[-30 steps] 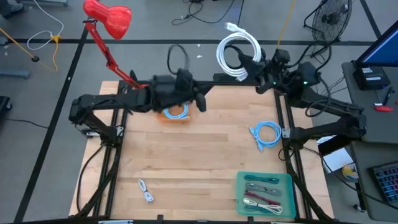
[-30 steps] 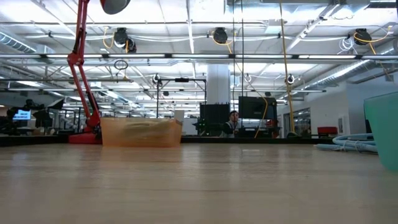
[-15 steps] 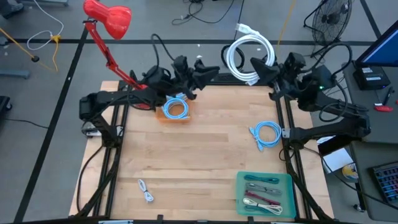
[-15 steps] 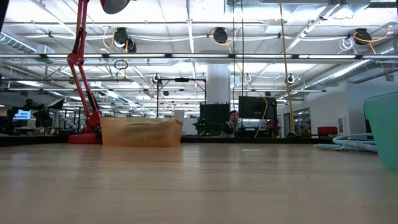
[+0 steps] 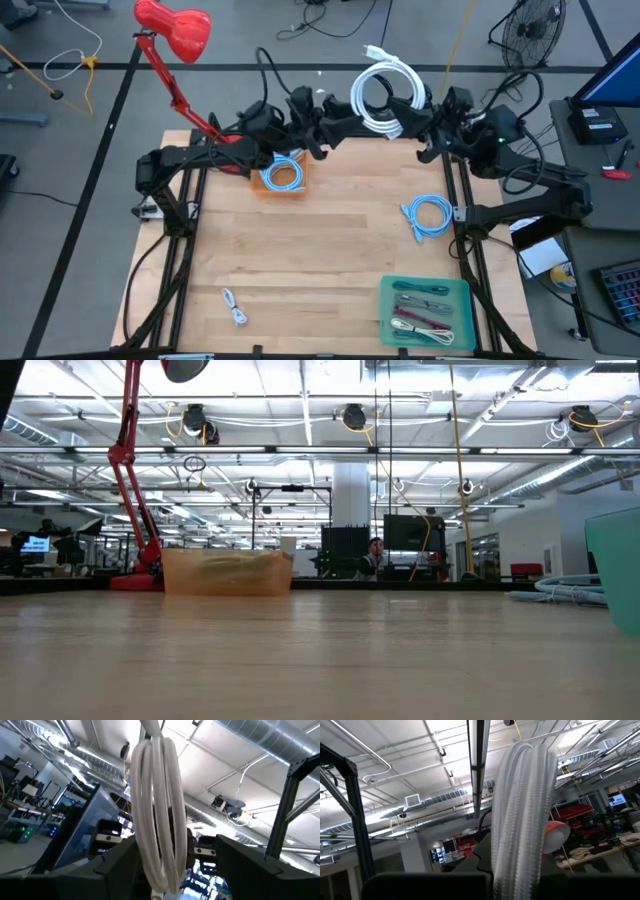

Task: Pick & Place USB Port
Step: Put the white wire cable into the orange bin

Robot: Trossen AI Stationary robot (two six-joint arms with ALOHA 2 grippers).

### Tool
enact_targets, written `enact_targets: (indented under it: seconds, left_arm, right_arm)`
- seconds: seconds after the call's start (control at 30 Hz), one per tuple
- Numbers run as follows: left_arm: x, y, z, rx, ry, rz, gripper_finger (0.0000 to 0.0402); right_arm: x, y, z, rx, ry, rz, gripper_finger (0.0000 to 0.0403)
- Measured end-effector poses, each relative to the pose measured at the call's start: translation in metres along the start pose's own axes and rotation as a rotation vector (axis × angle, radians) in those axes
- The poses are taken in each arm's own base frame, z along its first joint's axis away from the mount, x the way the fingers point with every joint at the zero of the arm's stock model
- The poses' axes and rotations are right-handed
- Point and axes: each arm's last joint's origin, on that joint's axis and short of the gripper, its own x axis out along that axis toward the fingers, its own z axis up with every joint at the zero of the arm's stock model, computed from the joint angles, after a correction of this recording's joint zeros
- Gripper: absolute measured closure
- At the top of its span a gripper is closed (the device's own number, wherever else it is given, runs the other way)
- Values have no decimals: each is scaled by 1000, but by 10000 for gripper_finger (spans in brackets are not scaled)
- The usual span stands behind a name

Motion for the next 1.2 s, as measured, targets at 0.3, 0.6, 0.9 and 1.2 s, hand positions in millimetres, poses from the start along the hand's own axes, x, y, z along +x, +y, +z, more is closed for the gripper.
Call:
enact_targets:
  seconds: [0.3, 0.6, 0.9, 1.2]
  left_arm:
    - [0, 5, -7, -54, 44, 91, 262]
    - [-13, 2, 15, -113, 226, 64, 366]
    - [-53, 23, 42, -292, 648, 60, 366]
    - [-68, 23, 34, -458, 872, -34, 366]
  right_arm:
    - [5, -4, -9, 1, 31, -10, 392]
    - [-4, -4, -13, 208, 231, 97, 303]
    - [-12, -5, -30, 454, 503, 97, 261]
    - [-6, -13, -55, 582, 665, 81, 260]
